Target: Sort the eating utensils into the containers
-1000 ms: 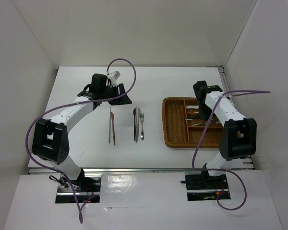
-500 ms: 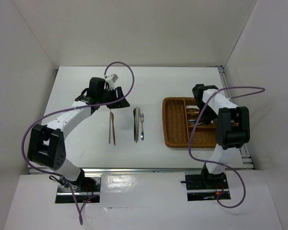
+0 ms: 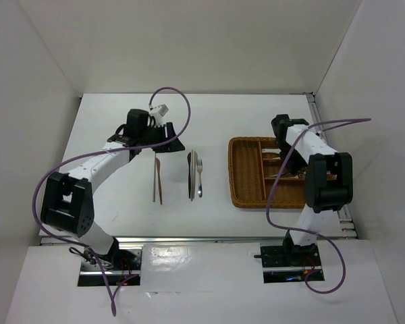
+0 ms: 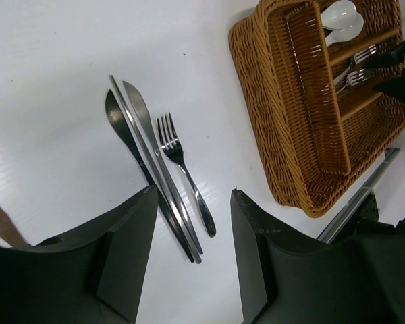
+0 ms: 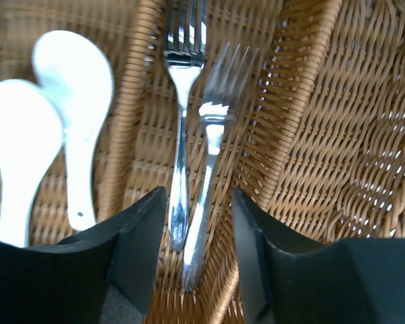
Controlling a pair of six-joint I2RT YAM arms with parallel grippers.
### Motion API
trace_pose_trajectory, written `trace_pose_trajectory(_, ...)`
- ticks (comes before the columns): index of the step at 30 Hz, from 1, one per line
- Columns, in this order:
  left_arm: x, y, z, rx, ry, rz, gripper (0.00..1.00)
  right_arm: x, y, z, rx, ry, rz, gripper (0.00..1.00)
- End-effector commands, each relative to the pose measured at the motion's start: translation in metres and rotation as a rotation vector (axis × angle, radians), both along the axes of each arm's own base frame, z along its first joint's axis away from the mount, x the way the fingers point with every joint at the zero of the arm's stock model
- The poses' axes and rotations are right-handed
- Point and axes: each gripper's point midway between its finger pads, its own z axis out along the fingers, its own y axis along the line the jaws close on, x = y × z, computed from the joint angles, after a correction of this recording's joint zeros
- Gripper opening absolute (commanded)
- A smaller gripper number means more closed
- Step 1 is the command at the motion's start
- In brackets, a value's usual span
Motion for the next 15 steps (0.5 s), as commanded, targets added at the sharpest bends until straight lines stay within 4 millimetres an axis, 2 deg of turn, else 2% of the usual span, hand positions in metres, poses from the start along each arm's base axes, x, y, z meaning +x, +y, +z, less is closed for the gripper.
trace_pose_trajectory(1, 0.006, -0.015, 0.005, -0.037, -0.058, -0.073, 0.61, 0.020, -0.003, 0.041, -0.018, -0.132, 0.059, 0.52)
trace_pose_trajectory(4, 0.003, -0.026, -0.005, -0.023, -0.052, -0.101, 0.61, 0.025, 0.006, 0.053, 0.024, -0.169, 0.164, 0.52)
trace_pose_trajectory(5, 0.000, -0.032, -0.009, -0.015, -0.045, -0.113, 0.61, 0.028, 0.009, 0.065, 0.035, -0.214, 0.204, 0.52)
trace_pose_trajectory(6, 0.002, -0.035, -0.016, -0.003, -0.040, -0.109, 0.61, 0.039, 0.013, 0.069, 0.045, -0.270, 0.249, 0.52)
trace_pose_trajectory(8, -0.001, -0.045, -0.023, 0.013, -0.039, -0.120, 0.61, 0.047, 0.029, 0.077, 0.097, -0.317, 0.425, 0.52)
trace_pose_trajectory(9, 0.003, -0.041, -0.031, 0.031, -0.030, -0.088, 0.61, 0.056, 0.037, 0.090, 0.101, -0.421, 0.493, 0.52)
trace_pose_trajectory(10, 0.001, -0.045, -0.038, 0.035, -0.009, -0.086, 0.61, 0.057, 0.050, 0.094, 0.135, -0.449, 0.605, 0.52)
trace_pose_trajectory(11, 0.000, -0.048, -0.039, 0.033, -0.013, -0.083, 0.60, 0.057, 0.056, 0.110, 0.132, -0.523, 0.663, 0.52)
trace_pose_trajectory(13, 0.003, -0.051, -0.052, 0.015, 0.006, -0.065, 0.60, 0.059, 0.071, 0.107, 0.146, -0.602, 0.782, 0.52)
trace_pose_trajectory(15, 0.002, -0.053, -0.060, -0.003, 0.018, -0.063, 0.59, 0.053, 0.076, 0.108, 0.156, -0.640, 0.816, 0.52)
